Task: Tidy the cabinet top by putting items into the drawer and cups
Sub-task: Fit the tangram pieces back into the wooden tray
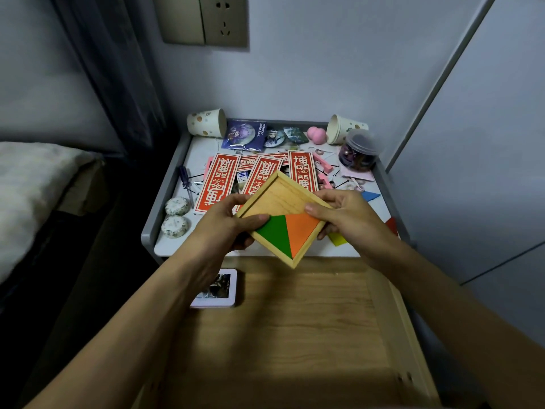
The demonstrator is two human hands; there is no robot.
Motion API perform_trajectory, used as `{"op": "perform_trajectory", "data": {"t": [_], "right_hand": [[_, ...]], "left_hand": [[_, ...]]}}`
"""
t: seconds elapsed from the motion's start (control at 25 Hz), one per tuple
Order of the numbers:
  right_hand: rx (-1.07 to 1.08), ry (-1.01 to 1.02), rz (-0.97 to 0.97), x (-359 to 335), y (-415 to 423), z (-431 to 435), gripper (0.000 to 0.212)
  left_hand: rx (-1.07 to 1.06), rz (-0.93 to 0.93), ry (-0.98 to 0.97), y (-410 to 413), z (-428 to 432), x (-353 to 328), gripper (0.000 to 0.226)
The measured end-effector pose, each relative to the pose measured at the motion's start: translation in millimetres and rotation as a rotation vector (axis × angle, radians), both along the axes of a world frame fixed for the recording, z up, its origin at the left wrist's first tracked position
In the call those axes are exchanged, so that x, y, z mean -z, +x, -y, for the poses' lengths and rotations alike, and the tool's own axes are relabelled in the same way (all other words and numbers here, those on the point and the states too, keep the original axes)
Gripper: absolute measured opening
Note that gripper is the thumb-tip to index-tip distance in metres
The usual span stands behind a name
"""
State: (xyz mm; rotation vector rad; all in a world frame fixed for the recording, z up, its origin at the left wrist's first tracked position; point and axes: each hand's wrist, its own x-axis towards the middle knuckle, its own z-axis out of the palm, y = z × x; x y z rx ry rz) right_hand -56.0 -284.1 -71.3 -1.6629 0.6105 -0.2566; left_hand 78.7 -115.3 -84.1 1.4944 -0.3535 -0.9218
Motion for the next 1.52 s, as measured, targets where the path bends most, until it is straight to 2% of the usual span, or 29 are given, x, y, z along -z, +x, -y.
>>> {"op": "perform_trajectory", "data": {"t": [0.12,0.32,0.44,0.56,0.6,0.64,0.72,0.76,0.8,0.88,0.96,1.08,1.28,1.52], "right_hand": [[0.059,0.042,0.028,4.0,1.6,-2.9,0.01],[0.141,0.136,0.024,11.6,7.6,-19.0,0.01],[0.124,0.146,0.034,12.6,8.5,-28.4,0.008],[0.065,0.134,-0.009,10.1,5.3,-23.5,0.01],[0.034,0.065,-0.055,8.2,1.7,-17.7,0.015],[0.012,-0.102,-0.113,7.0,-3.8,-8.1,0.018],[0.022,-0.588,-0.274,5.0,-17.5,18.8,0.012],[0.043,-0.76,-0.383,4.4,-26.7,33.0,0.006],[0.052,-0.824,-0.498,4.6,-37.1,45.0,0.006],[0.058,-0.813,-0.675,10.2,-54.9,58.1,0.015],[0.071,-0.88,-0.735,21.4,-63.4,61.9,0.018],[0.079,-0.89,-0.712,32.0,-64.8,61.9,0.018],[0.041,-0.84,-0.676,30.9,-60.9,66.3,0.03],[-0.055,-0.806,-0.674,28.0,-48.1,61.6,0.023]], "left_hand": [[-0.088,0.001,-0.007,-6.4,1.2,1.6,0.039],[-0.15,0.225,0.008,-26.5,6.6,4.5,0.057],[-0.205,0.16,-0.037,-26.8,7.3,6.5,0.068],[-0.204,0.129,-0.041,-28.2,7.5,6.1,0.068],[-0.209,0.125,-0.035,-27.0,7.6,6.7,0.068],[-0.212,0.116,-0.03,-25.3,7.6,7.6,0.068],[-0.21,0.097,-0.018,-20.7,5.8,8.5,0.07],[-0.203,0.094,-0.011,-19.3,5.3,8.9,0.07],[-0.195,0.093,-0.008,-19.4,5.3,8.5,0.07],[-0.185,0.086,-0.016,-23.2,6.5,6.5,0.067],[-0.177,0.085,-0.014,-26.9,8.2,4.8,0.067],[-0.158,0.079,0.001,-29.6,11.5,5.3,0.069],[-0.131,0.076,0.003,-33.5,12.9,6.8,0.066],[-0.126,0.075,0.015,-28.8,12.9,11.2,0.068]]}}
